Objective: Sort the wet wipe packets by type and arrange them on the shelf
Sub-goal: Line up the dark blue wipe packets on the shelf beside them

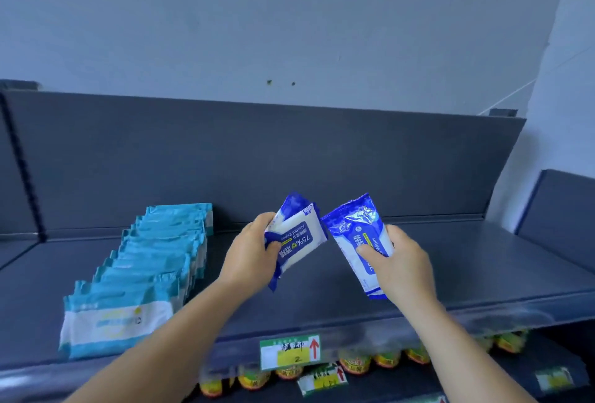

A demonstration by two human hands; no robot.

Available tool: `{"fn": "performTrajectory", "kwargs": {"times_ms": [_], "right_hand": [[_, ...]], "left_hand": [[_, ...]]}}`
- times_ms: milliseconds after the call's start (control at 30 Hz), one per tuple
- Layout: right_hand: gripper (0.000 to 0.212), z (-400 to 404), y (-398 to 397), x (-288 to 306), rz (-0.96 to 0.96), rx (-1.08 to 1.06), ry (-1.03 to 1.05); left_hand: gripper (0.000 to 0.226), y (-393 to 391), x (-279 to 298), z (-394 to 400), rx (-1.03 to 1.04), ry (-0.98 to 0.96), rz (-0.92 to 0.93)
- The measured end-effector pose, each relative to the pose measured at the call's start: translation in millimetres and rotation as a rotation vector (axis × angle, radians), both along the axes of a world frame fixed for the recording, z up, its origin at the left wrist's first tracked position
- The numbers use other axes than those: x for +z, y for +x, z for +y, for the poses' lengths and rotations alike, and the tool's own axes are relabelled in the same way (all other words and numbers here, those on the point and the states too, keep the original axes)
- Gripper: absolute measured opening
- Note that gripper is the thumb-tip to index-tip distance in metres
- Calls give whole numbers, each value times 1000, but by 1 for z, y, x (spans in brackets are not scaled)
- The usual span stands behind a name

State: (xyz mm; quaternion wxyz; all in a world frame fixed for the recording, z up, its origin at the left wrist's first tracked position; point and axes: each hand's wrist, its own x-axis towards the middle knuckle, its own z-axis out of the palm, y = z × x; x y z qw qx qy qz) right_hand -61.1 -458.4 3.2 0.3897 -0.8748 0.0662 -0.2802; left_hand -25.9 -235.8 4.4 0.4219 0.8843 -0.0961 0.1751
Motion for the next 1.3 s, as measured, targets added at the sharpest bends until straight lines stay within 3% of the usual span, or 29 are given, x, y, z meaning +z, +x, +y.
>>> {"fn": "performTrajectory", "kwargs": {"times_ms": [233, 467, 633, 733, 833, 1133, 1300], "right_hand": [[21, -22, 85, 4, 99, 147, -90], [26, -27, 138, 0, 151, 214, -71], [27, -28, 147, 1, 176, 261, -23], [26, -30, 147, 0, 197, 258, -10], [22, -29, 148, -1, 225, 257, -49], [24, -14, 142, 1, 213, 220, -48], [23, -10, 138, 3, 238, 249, -83]], "left_hand": [[26, 75, -4, -1, 73, 131, 144], [30, 122, -16, -17, 47, 335, 162], [18, 139, -21, -20, 55, 508, 73], [29, 145, -23, -16, 98, 599, -13], [38, 145, -25, -11, 125, 594, -17], [35, 139, -32, -1, 79, 570, 34], [42, 140, -33, -7, 76, 546, 144]]}}
